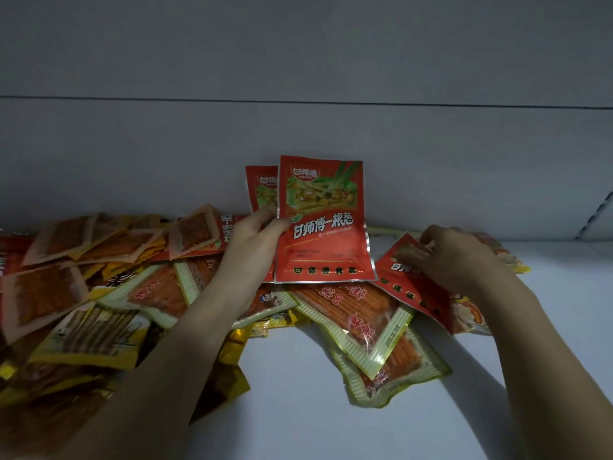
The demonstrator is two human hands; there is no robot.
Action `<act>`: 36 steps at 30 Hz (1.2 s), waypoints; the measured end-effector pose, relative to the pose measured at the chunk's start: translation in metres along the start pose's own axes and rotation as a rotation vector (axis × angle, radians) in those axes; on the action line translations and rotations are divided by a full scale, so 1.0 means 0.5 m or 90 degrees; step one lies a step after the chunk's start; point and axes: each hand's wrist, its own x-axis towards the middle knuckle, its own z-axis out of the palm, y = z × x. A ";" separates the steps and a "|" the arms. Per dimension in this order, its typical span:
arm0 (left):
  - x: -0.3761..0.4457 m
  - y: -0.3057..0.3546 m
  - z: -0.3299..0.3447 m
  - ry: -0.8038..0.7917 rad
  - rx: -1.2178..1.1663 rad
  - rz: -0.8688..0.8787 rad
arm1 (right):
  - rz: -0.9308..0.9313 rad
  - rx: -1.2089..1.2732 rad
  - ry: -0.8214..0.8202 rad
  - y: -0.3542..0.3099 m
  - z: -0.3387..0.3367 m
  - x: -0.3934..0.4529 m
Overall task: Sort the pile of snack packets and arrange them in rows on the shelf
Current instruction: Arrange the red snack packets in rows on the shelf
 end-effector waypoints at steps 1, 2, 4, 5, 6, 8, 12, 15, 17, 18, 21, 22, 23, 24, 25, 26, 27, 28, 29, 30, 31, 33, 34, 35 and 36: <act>0.001 -0.001 0.000 -0.001 -0.001 0.004 | 0.001 0.005 -0.024 -0.005 0.001 -0.003; 0.002 -0.002 -0.001 -0.001 -0.002 0.007 | -0.010 0.021 -0.037 -0.011 0.003 -0.006; 0.003 -0.004 -0.001 -0.001 -0.005 0.012 | -0.058 0.070 0.005 -0.019 0.011 -0.005; 0.003 -0.005 0.000 0.000 -0.003 0.017 | -0.078 0.089 0.037 -0.021 0.016 -0.003; 0.003 -0.005 0.001 0.001 0.000 0.024 | -0.091 0.097 0.060 -0.025 0.020 -0.002; 0.003 -0.005 0.004 0.005 -0.002 0.048 | -0.105 0.119 0.072 -0.024 0.025 0.003; 0.002 -0.001 0.004 0.008 -0.025 0.107 | -0.098 0.134 -0.018 -0.013 0.006 -0.001; 0.003 -0.002 0.002 -0.007 -0.030 0.104 | -0.098 0.071 -0.119 -0.020 0.002 -0.009; 0.004 -0.003 0.002 -0.016 -0.026 0.092 | -0.096 0.066 -0.156 -0.026 0.008 -0.009; 0.004 -0.004 0.001 -0.019 -0.026 0.087 | -0.090 0.080 -0.153 -0.026 0.010 -0.009; 0.002 -0.003 0.002 -0.022 -0.029 0.070 | -0.100 0.087 -0.061 -0.021 0.014 -0.006; 0.001 -0.003 0.002 -0.023 -0.025 0.065 | -0.100 0.089 -0.026 -0.018 0.018 -0.005; 0.000 -0.003 0.003 -0.023 -0.016 0.061 | -0.096 0.097 0.000 -0.017 0.020 -0.005; -0.001 -0.003 0.002 -0.022 -0.008 0.059 | -0.090 0.108 0.017 -0.014 0.021 -0.003; -0.001 -0.004 0.002 -0.020 -0.003 0.056 | -0.087 0.126 0.035 -0.011 0.019 -0.001; -0.001 -0.004 0.002 -0.021 -0.001 0.052 | -0.089 0.154 0.059 -0.007 0.012 0.001; -0.002 -0.002 0.003 -0.023 0.001 0.049 | -0.099 0.196 0.094 -0.004 0.000 0.001; -0.003 -0.002 0.004 -0.028 0.006 0.051 | -0.122 0.250 0.139 -0.004 -0.012 -0.001; -0.004 0.000 0.005 -0.033 0.016 0.053 | -0.155 0.313 0.184 -0.008 -0.026 -0.007; -0.003 -0.001 0.005 -0.040 0.028 0.057 | -0.192 0.374 0.221 -0.017 -0.037 -0.016; -0.005 0.002 0.007 -0.045 0.044 0.061 | -0.229 0.430 0.247 -0.031 -0.046 -0.028; -0.010 0.007 0.008 -0.057 0.086 0.087 | -0.300 0.498 0.279 -0.060 -0.047 -0.049; -0.013 0.008 0.008 -0.069 0.118 0.108 | -0.330 0.507 0.292 -0.074 -0.041 -0.056; -0.016 0.009 0.009 -0.092 0.146 0.126 | -0.355 0.507 0.305 -0.088 -0.033 -0.060; -0.022 0.011 0.010 -0.134 0.157 0.134 | -0.375 0.506 0.316 -0.102 -0.022 -0.062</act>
